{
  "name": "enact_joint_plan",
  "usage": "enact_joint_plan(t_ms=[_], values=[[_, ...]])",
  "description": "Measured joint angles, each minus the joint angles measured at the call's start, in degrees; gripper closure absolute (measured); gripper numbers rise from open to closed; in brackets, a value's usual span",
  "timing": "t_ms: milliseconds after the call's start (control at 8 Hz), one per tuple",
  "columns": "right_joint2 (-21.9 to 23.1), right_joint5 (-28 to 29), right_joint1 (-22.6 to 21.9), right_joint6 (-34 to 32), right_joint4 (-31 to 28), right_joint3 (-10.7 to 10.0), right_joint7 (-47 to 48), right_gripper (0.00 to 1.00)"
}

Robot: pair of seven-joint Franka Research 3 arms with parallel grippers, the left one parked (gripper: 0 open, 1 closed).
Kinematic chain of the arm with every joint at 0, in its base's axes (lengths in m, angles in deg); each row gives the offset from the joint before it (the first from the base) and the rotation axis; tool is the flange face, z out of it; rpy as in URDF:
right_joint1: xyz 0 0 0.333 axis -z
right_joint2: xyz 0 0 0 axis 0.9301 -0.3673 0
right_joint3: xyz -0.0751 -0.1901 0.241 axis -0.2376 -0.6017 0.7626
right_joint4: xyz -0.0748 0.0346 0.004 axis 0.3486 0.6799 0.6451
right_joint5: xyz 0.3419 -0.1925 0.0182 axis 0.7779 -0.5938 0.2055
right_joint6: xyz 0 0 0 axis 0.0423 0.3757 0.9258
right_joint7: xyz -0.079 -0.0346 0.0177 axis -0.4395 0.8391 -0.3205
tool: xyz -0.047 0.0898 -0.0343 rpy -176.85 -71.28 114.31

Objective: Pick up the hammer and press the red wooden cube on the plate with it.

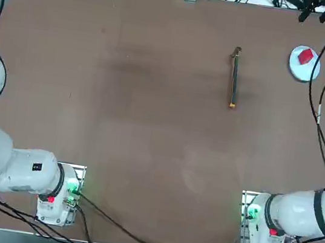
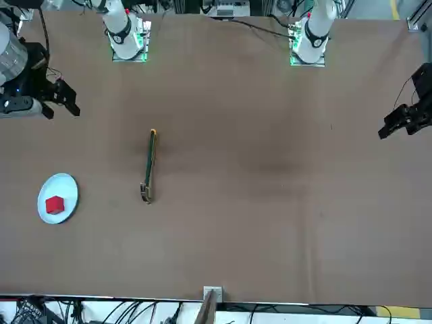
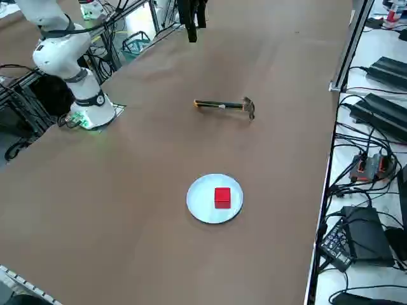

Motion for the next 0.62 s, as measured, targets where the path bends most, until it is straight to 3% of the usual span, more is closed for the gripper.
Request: enact_joint_plan(t_ms=[375,625], values=[[-0.1,0.0,-0.1,-0.1,0.1,0.0,0.7,0.0],[-2.9,0.2,-1.6,0.9,0.5,0.1,5.2,0.0]])
